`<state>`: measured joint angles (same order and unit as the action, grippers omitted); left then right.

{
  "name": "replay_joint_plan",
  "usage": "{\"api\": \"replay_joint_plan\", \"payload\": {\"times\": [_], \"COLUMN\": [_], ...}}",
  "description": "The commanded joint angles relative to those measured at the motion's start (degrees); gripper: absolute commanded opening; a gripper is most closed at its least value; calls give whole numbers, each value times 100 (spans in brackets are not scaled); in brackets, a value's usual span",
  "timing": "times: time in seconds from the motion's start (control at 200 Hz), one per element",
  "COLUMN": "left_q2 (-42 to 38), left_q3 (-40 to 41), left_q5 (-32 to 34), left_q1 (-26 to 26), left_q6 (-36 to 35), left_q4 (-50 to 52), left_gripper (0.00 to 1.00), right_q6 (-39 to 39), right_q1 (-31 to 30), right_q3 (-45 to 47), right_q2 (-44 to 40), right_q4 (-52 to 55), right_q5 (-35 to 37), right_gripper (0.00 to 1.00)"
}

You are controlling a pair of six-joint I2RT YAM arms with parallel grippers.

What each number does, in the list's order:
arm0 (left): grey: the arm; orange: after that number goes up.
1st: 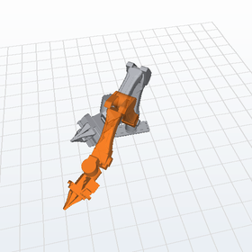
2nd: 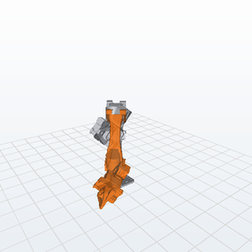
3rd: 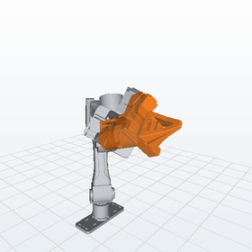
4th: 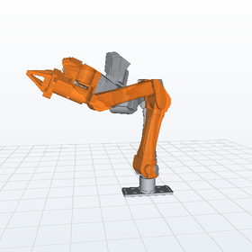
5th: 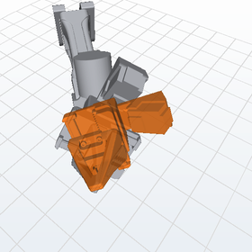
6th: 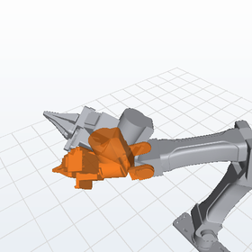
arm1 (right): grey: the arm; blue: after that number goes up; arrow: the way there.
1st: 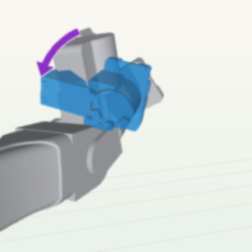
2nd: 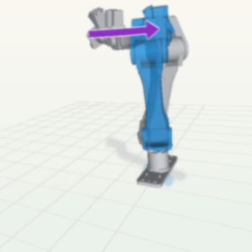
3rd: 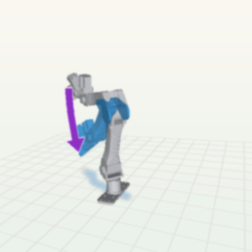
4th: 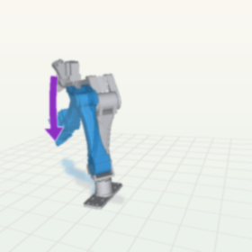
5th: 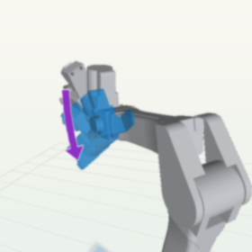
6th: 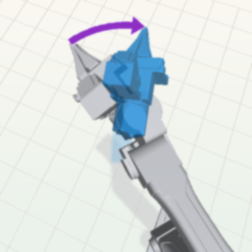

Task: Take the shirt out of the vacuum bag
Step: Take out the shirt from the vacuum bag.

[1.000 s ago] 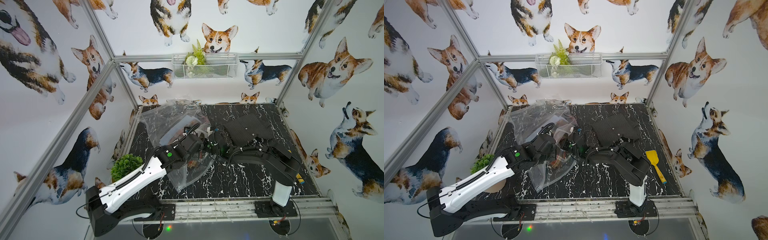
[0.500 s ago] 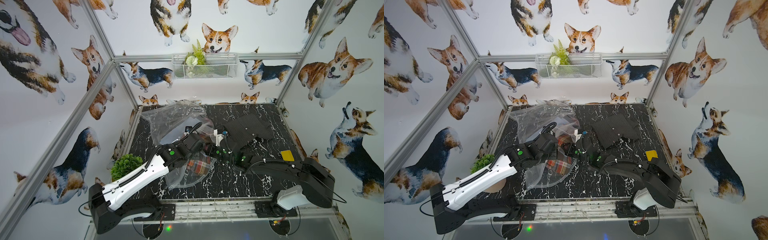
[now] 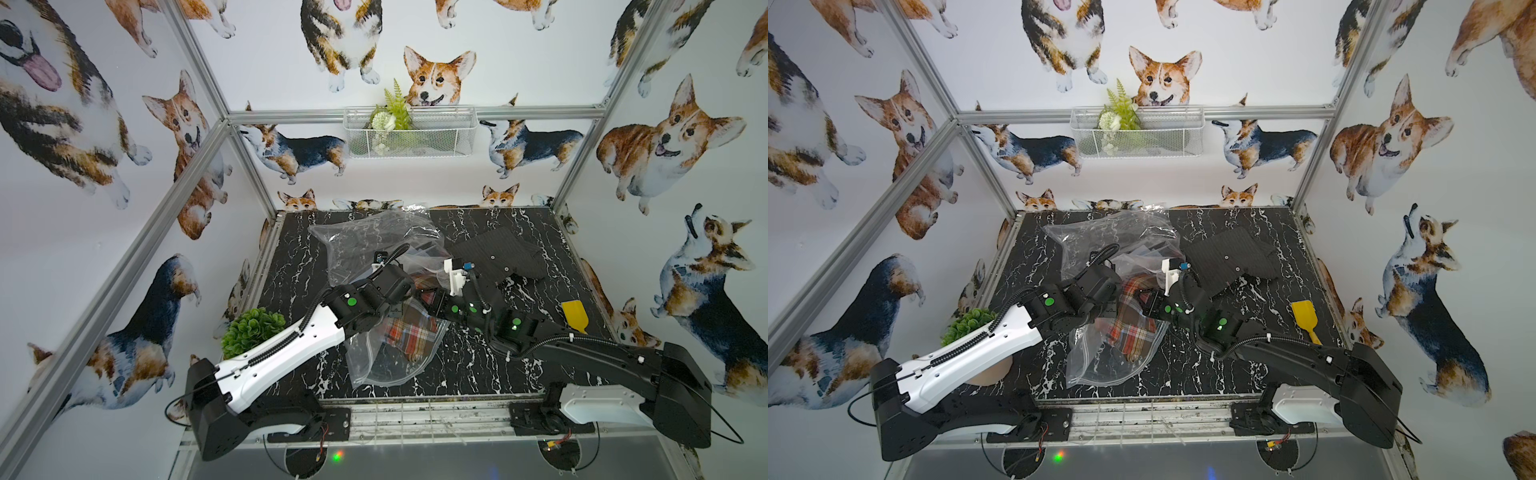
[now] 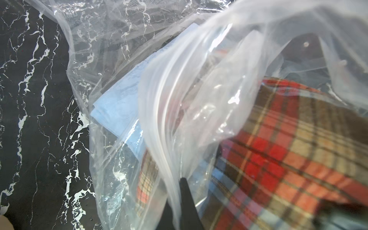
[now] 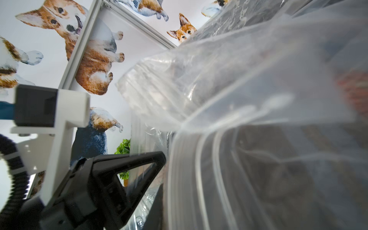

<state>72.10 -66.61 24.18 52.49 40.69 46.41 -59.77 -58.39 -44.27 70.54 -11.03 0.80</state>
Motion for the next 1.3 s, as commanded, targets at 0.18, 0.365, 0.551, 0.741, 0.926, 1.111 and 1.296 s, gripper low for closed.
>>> {"api": "replay_joint_plan", "payload": {"times": [0.18, 0.365, 0.551, 0.741, 0.926, 1.111, 1.296], "left_q2": [90, 158, 321, 331, 440, 531, 687], "left_q3": [-228, -201, -151, -83, -58, -184, -300], "left_q5": [135, 35, -43, 5, -17, 51, 95], "left_q1": [-6, -17, -10, -13, -10, -11, -64], "left_q6": [80, 104, 131, 124, 119, 56, 26], "left_q4": [-76, -270, -361, -383, -453, -448, -508], "left_gripper": [0, 0, 0, 0, 0, 0, 0], "right_q6": [-132, -369, -511, -193, -215, -325, -346], "right_q1": [-84, -85, -372, -542, -662, -751, -826], "right_q3": [269, 480, 329, 258, 428, 690, 807], "right_q2": [326, 986, 1404, 689, 183, -5, -309], "right_q4": [-427, -1136, -1799, -1066, -600, -421, -227], "right_q5": [-335, -507, -608, -319, -496, -974, -1195], "right_gripper": [0, 0, 0, 0, 0, 0, 0]}}
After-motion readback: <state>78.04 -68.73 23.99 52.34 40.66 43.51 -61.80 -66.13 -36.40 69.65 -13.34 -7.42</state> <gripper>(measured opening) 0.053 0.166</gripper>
